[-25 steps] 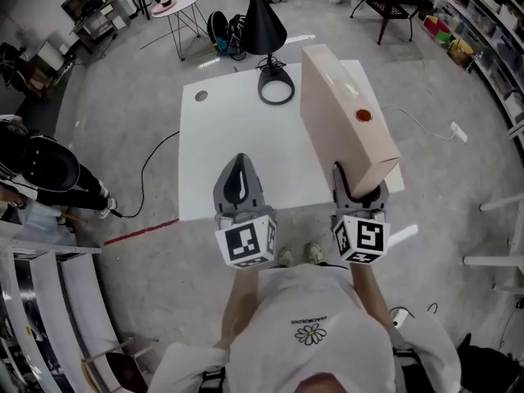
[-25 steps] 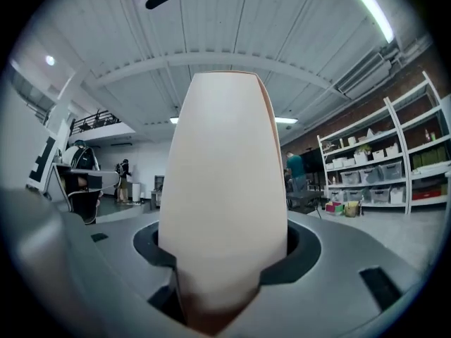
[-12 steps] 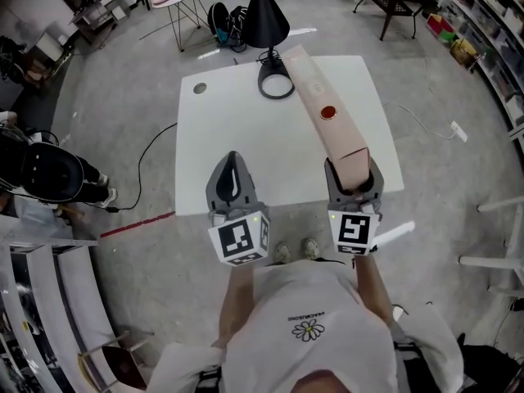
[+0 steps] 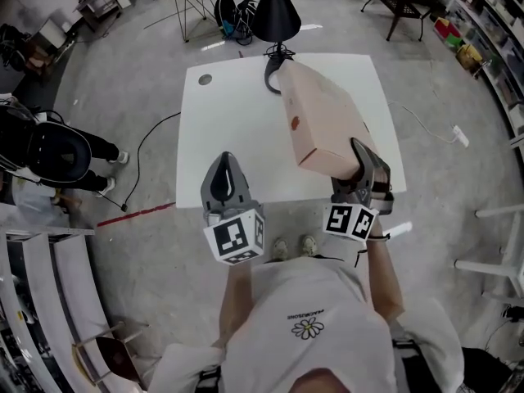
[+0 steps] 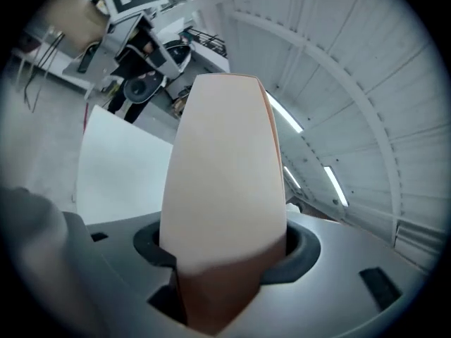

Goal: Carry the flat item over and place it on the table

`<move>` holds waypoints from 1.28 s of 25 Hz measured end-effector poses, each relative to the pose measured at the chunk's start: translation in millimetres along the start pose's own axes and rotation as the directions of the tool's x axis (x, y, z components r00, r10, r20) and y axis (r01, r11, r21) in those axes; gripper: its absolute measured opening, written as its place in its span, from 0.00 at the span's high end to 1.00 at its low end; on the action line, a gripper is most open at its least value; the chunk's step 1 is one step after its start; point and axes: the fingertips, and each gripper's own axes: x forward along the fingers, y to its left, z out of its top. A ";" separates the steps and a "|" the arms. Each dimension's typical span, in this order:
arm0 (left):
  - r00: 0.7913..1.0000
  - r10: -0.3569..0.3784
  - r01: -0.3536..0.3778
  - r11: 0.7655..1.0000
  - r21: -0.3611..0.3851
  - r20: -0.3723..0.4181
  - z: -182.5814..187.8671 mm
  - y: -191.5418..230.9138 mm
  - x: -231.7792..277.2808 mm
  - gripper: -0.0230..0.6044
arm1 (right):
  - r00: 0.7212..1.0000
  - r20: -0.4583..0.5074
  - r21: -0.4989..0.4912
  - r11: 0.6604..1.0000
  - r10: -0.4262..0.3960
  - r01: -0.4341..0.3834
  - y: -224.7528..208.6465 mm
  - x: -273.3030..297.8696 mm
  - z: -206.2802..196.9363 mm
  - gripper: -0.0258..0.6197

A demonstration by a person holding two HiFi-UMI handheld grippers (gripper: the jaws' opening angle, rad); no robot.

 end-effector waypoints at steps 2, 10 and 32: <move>1.000 0.007 -0.007 1.000 -0.003 -0.007 -2.7 3.6 -0.6 0.94 | 1.000 -0.014 -0.092 0.996 0.016 -0.018 8.2 5.5 -3.1 0.53; 0.999 0.035 -0.035 0.999 -0.012 0.007 -6.5 11.1 1.7 0.94 | 0.993 -0.082 -0.259 0.960 0.089 -0.107 42.9 24.6 -21.4 0.53; 0.998 0.040 -0.041 0.999 -0.022 -0.042 -23.7 19.5 -4.5 0.94 | 0.983 -0.147 -0.471 0.866 0.112 -0.169 90.8 49.8 -37.9 0.53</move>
